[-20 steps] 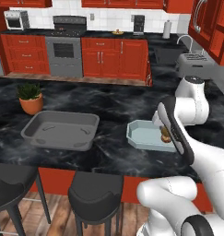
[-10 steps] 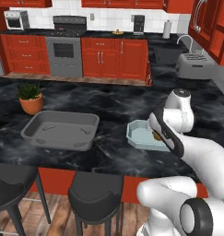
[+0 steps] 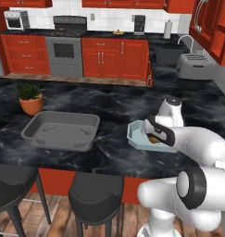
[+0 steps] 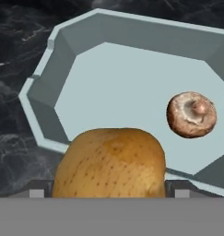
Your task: Place the cold items (potato and mushroom) from the fridge in one tupperware on the dining counter. Place the warm items (hot dog and kebab skewer) in the stove area in another tupperware.
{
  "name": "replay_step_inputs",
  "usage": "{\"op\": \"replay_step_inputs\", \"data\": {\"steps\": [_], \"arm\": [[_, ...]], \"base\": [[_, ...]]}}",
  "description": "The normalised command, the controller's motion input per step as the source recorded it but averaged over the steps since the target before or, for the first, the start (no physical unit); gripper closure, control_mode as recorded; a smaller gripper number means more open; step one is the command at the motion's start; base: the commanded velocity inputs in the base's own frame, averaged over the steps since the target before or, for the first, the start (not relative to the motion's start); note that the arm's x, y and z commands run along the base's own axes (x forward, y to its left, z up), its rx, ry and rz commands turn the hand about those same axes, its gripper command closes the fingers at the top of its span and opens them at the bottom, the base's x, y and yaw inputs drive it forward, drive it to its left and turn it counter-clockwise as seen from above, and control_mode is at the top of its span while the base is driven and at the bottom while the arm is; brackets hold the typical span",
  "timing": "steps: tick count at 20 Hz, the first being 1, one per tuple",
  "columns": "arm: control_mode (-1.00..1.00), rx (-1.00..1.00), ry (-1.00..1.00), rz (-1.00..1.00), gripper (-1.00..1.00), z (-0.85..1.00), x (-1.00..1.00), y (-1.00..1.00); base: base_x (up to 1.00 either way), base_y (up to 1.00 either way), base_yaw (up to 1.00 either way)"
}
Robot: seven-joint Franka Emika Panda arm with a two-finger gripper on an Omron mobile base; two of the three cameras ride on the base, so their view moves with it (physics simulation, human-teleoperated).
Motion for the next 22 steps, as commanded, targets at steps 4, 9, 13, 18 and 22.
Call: {"op": "replay_step_inputs", "data": {"steps": [4,9,13,18,22], "arm": [[-1.00,0.00,-0.01,0.03,1.00,-0.39,0.50,-0.05],[-1.00,0.00,-0.03,0.03,1.00,-0.33,0.41,-0.11],[-1.00,0.00,-0.05,0.02,-1.00,-0.29,0.30,-0.02],[-1.00,0.00,-0.04,0.02,-1.00,-0.26,0.12,-0.04],[-1.00,0.00,0.00,0.00,-1.00,-0.05,0.04,-0.05]], "base": [[0.00,0.00,0.00],[0.00,0.00,0.00],[0.00,0.00,0.00],[0.00,0.00,0.00],[0.00,0.00,0.00]]}}
